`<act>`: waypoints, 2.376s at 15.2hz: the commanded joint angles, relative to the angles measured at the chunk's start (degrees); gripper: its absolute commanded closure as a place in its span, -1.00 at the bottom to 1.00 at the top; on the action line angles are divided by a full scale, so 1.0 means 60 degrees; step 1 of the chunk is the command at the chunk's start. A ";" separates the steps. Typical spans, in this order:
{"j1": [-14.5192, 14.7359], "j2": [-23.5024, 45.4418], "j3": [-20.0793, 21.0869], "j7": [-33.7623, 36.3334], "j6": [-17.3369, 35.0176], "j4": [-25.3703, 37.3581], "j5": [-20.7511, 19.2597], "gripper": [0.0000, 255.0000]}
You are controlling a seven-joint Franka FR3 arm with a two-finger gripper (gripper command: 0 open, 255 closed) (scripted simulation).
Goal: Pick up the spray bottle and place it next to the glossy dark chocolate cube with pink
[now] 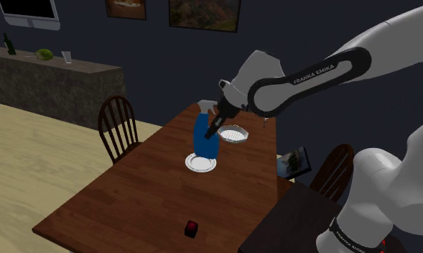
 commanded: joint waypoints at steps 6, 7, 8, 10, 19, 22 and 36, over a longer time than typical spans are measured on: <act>0.0215 0.0815 0.1019 0.1566 0.0215 0.0630 -0.0375 1.00; 0.0223 0.0886 0.1011 0.1551 0.0353 0.0562 -0.0358 1.00; 0.0231 0.0959 0.1003 0.1534 0.0492 0.0496 -0.0338 1.00; 0.0248 0.1112 0.0987 0.1496 0.0771 0.0370 -0.0295 1.00; 0.0363 0.1923 0.0903 0.1223 0.2034 -0.0089 0.0035 1.00; 0.0418 0.2236 0.0876 0.1067 0.2456 -0.0201 0.0228 1.00; 0.0217 0.3959 0.1502 -0.0850 0.4336 -0.0367 0.2570 1.00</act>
